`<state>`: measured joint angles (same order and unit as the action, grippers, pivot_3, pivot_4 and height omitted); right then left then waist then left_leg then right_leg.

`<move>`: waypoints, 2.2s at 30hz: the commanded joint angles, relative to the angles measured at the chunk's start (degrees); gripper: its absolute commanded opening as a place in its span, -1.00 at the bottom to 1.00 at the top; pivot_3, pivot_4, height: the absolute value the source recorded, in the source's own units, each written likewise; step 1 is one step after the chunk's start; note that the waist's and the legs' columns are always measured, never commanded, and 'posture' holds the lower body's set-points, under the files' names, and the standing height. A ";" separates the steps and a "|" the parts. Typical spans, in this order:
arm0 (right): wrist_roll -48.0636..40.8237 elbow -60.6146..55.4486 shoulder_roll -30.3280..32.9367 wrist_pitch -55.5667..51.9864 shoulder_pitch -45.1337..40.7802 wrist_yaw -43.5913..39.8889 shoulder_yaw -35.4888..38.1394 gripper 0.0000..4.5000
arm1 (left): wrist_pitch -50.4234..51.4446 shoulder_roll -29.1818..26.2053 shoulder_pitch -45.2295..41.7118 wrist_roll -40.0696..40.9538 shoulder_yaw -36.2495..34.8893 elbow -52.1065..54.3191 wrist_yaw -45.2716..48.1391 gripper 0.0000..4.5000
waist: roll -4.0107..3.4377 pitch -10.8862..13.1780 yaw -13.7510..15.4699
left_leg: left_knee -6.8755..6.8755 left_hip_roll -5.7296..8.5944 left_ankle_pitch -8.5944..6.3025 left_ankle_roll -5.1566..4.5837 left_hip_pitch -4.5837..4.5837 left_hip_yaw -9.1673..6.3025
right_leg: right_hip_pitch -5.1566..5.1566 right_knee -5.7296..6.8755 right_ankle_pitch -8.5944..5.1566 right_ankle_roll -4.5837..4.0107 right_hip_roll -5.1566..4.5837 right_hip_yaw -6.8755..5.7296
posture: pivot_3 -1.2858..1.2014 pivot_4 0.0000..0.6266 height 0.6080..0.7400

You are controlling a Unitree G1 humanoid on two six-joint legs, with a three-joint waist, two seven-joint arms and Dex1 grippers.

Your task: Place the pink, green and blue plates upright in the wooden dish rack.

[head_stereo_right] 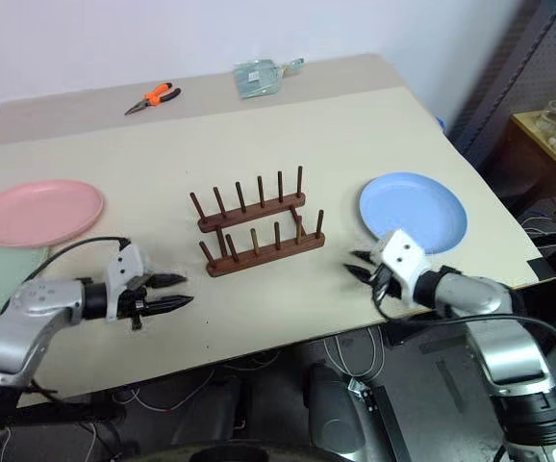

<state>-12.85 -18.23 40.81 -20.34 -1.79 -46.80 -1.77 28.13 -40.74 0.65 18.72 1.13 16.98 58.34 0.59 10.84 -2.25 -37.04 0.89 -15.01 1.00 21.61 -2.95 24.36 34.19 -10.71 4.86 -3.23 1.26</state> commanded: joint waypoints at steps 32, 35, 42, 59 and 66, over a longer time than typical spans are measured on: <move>6.96 2.69 -13.73 2.49 -15.01 2.96 -11.29 1.00 | -3.31 23.28 -12.58 15.97 -23.57 -7.20 -37.54 0.91 | 0.29 -0.15 0.70 | 0.02 0.07 -0.02 -0.05 -0.01 -0.31 | -0.01 0.13 0.03 -0.01 0.09 -0.11 | 0.03 -0.52 0.99; 6.77 2.19 -14.30 2.28 -14.92 2.55 -11.68 1.00 | -9.53 24.80 -19.33 15.31 -35.79 -11.28 -53.68 0.96 | 0.52 -0.08 1.39 | -0.12 0.06 -0.02 -0.04 -0.01 -0.41 | -0.05 0.13 0.07 -0.06 0.12 -0.21 | 0.03 -0.52 0.99; 7.48 4.06 -15.55 3.14 -16.24 2.59 -13.39 1.00 | -9.64 24.96 -25.06 10.97 -46.38 -16.10 -77.38 0.96 | 0.65 -0.07 1.74 | -0.03 0.38 -0.06 0.14 0.02 -0.27 | -0.08 0.02 0.20 0.17 -0.05 -0.13 | 0.03 -0.52 0.99; 4.25 -0.84 -14.94 1.32 -16.77 4.73 -8.49 1.00 | -3.02 23.29 -26.29 23.94 -43.59 -14.90 -70.61 -0.96 | 0.97 -0.13 1.55 | -0.12 0.49 0.04 0.35 0.27 -0.32 | -0.02 -0.02 0.13 -0.01 -0.10 -0.32 | 0.03 -0.52 0.99; 14.35 -1.98 -13.47 9.33 -27.38 8.32 -11.37 1.00 | -3.76 26.28 -29.95 21.13 -24.97 -1.23 -61.18 -0.96 | 1.11 -0.05 1.79 | -0.13 0.55 0.24 0.70 0.55 -0.37 | 0.16 -0.05 0.14 -0.11 -0.18 -0.33 | 0.03 -0.52 0.99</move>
<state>-1.42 -19.13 27.19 -14.51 -27.01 -39.90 -12.57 24.40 -14.75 -27.86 40.20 -28.12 11.86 -4.39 1.70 10.79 -0.46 -37.18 1.48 -14.75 1.73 22.17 -3.31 24.53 34.14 -10.56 4.76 -3.42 0.93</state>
